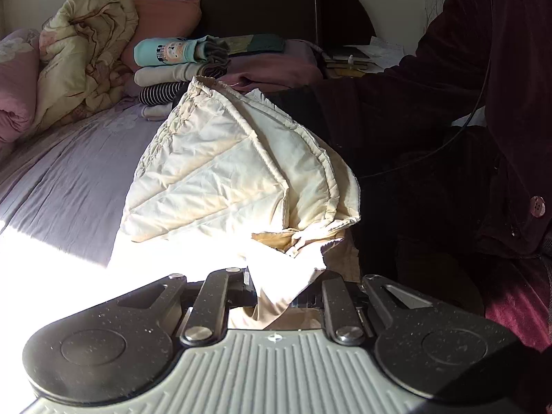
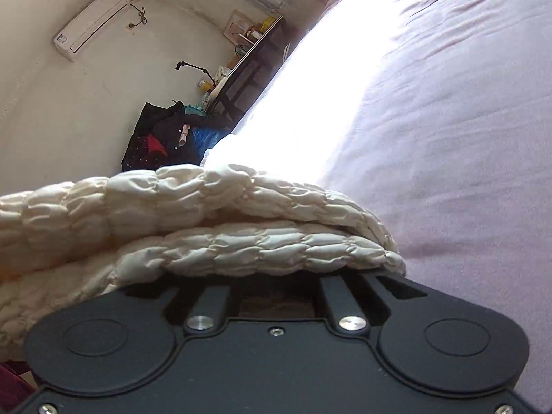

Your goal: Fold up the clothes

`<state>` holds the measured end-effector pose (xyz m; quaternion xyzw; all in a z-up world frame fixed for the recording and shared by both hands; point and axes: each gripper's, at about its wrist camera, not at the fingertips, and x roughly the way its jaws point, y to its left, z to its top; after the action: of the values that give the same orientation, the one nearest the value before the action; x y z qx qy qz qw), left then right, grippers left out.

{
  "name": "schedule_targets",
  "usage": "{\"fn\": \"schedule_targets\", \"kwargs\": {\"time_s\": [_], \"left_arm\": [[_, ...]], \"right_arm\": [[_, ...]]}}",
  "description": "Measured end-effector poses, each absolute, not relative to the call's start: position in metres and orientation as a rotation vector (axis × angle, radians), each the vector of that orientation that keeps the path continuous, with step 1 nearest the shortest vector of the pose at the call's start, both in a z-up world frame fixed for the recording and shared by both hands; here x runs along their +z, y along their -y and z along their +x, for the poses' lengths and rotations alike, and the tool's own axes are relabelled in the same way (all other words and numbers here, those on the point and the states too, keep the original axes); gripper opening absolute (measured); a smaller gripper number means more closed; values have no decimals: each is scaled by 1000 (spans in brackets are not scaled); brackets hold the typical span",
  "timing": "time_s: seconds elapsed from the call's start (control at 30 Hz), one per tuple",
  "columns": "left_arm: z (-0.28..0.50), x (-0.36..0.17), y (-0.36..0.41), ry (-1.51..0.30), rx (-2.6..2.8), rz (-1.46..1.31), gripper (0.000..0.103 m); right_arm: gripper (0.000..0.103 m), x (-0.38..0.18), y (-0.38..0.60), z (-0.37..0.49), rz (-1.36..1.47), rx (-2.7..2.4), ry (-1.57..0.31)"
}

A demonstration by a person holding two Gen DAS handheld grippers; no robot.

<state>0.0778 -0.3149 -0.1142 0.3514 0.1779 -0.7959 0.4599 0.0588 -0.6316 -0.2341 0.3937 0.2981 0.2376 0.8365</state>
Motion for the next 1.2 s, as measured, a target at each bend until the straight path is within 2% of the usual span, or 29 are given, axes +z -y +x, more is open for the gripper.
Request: {"fn": "schedule_targets", "kwargs": {"time_s": [0.13, 0.2, 0.23, 0.3, 0.33, 0.4, 0.53, 0.63, 0.7, 0.73, 0.77, 0.9, 0.97, 1.07, 1.2], "left_arm": [[55, -133, 324, -402, -1942, 1012, 15], [44, -147, 329, -380, -1933, 1093, 15], [39, -154, 331, -368, -1929, 1135, 15], [30, -168, 333, -329, -1919, 1199, 15], [29, -172, 334, -320, -1915, 1209, 15], [28, -176, 333, -309, -1904, 1210, 15], [26, -180, 327, -278, -1878, 1202, 15], [27, -183, 319, -268, -1856, 1191, 16], [27, -184, 311, -276, -1836, 1172, 16], [25, -183, 306, -275, -1812, 1159, 17], [23, -182, 301, -273, -1787, 1148, 19], [16, -168, 277, -310, -1721, 1092, 30], [16, -155, 264, -360, -1708, 1055, 37], [27, -129, 237, -408, -1690, 867, 37], [60, -108, 219, -372, -1648, 344, 37]], "right_arm": [[5, -231, 641, 39, 849, 447, -607], [8, -229, 645, 25, 855, 400, -613], [12, -226, 645, 17, 857, 365, -620], [39, -214, 650, -6, 785, 255, -642], [57, -204, 652, -18, 718, 181, -650], [57, -181, 652, -40, 611, 70, -603], [57, -133, 633, -74, 631, 184, -332], [57, -161, 585, -40, 640, 314, -509], [56, -201, 557, -26, 591, 318, -619], [56, -218, 553, -27, 595, 329, -600], [51, -224, 554, -28, 615, 338, -570], [49, -202, 537, -20, 431, 299, -596], [56, -190, 522, -29, 343, 266, -560], [58, -165, 506, -55, 213, 259, -490], [58, -144, 495, -82, 175, 234, -402]]}}
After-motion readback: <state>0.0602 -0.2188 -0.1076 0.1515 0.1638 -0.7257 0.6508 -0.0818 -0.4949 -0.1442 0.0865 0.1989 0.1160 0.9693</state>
